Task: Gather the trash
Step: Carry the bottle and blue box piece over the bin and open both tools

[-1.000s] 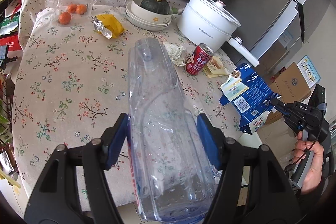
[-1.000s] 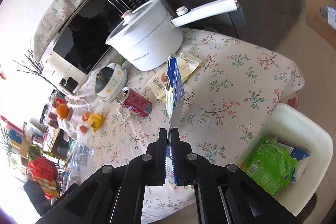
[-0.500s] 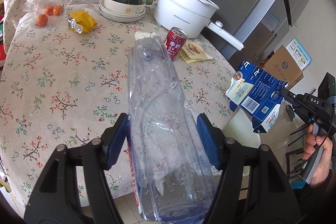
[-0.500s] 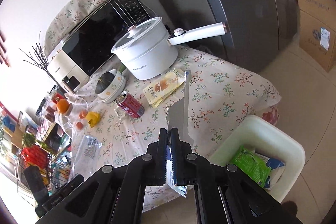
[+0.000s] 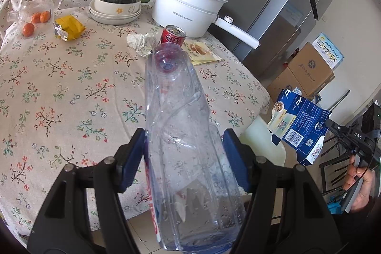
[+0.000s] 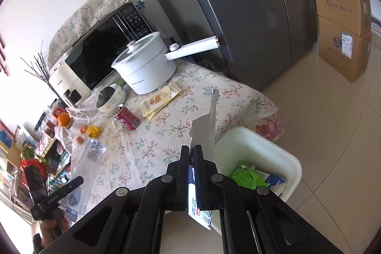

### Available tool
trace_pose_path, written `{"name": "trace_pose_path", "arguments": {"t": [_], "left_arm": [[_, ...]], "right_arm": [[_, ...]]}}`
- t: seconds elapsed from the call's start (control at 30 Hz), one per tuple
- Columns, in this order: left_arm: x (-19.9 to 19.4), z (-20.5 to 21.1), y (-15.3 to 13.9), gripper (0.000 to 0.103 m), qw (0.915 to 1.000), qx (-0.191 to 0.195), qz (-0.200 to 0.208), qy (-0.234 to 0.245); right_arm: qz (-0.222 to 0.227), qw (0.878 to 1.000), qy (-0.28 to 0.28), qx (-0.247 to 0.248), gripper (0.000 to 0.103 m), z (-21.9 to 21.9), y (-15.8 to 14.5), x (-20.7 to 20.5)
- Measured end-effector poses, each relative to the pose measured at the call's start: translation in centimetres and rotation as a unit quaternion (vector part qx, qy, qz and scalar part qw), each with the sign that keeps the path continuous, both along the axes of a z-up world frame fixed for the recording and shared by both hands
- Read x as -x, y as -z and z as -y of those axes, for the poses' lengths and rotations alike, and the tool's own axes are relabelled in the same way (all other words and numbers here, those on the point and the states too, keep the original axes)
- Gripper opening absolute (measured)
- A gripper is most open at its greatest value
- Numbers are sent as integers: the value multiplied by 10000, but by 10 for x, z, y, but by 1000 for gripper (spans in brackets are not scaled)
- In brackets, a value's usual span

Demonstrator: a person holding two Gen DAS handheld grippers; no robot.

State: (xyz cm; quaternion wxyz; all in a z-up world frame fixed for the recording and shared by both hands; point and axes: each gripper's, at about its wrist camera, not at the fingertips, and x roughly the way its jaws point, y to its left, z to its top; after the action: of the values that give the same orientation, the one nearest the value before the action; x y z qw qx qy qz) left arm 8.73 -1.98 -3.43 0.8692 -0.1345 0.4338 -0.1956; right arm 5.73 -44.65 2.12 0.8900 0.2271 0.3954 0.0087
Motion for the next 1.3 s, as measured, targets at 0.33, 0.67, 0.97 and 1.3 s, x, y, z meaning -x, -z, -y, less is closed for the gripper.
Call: {"name": "trace_pose_path", "arguments": {"t": [0.33,0.67,0.97,1.3], "left_arm": [[9,33,7,68,9993,-50,-59,378],[14,84,13,68,9939,-291,-233,1038],[17,181,43,68,9782,-381,-642,1937],[2,239,70,68,9696,-604,-849,2214]], "right_arm": [[-520,9983,180,-197,6,36,51,-1],[-896,9948,382,-289,54,43,57,2],[-1037,9926,625,-107,58,62,58,10],[-956,9937,583,-27,58,66,49,11]]}}
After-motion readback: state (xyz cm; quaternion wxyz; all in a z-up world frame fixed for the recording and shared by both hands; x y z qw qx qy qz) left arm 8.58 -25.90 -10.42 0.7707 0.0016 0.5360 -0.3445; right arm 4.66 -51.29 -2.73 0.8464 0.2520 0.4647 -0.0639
